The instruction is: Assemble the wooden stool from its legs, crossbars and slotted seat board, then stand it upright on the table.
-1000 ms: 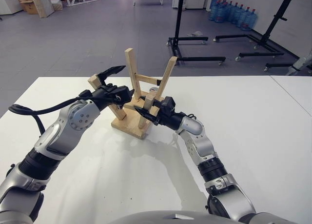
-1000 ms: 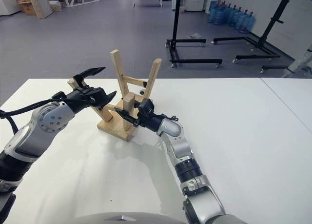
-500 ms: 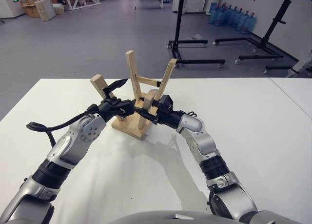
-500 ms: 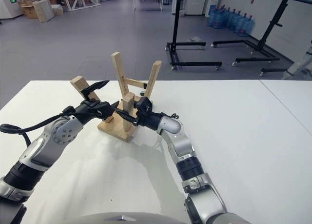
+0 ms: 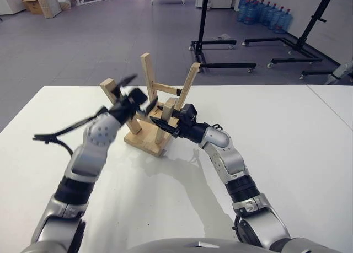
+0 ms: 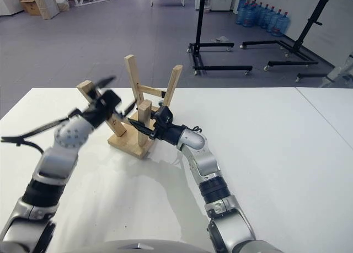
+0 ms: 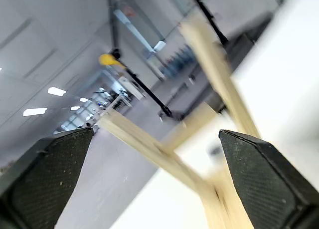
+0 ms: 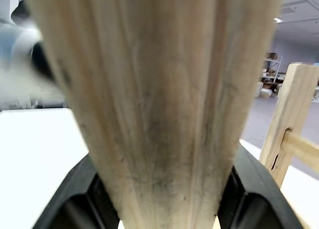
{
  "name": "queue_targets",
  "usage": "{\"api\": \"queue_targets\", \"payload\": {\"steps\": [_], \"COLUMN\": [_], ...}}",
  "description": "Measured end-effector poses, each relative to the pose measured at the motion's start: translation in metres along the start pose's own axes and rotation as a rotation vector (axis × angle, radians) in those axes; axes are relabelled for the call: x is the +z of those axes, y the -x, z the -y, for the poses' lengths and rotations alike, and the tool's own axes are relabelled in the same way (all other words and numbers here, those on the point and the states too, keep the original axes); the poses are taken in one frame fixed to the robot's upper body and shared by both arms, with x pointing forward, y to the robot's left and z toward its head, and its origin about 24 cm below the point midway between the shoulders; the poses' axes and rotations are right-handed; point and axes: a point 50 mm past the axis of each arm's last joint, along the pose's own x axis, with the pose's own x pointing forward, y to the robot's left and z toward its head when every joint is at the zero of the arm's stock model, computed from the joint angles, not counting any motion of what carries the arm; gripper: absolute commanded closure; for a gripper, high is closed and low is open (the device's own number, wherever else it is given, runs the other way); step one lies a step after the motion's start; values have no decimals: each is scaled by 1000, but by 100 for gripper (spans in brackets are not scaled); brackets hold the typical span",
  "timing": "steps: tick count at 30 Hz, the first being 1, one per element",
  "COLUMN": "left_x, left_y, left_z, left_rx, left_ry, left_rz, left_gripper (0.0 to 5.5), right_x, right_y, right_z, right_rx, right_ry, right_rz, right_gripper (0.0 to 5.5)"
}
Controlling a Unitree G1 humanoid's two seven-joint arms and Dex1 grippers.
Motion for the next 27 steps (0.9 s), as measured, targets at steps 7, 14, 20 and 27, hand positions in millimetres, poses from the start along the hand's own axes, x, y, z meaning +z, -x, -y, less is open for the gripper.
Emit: {"api": "queue_targets", "payload": {"steps": [7, 14, 20, 27], "left_x": [116, -30, -94, -102], "left_y": [-9, 54, 97, 92], "left_z": [-119, -134, -85, -56], "left_rx": [283, 375, 284, 200], "left_ry": [292, 186, 256, 277], "left_rz": [327, -239, -395, -379], "left_gripper": [88, 88, 88, 88], "right_x": [-1, 10, 14, 14], "right_y": [6, 25, 34, 36], "right_z": [-1, -4, -3, -3], "right_rx": [20, 93, 90, 85], "right_ry": [-10, -37, -56, -61], "right_rz": [-14, -31, -37, -42], "right_gripper": [345, 345, 345, 345]}}
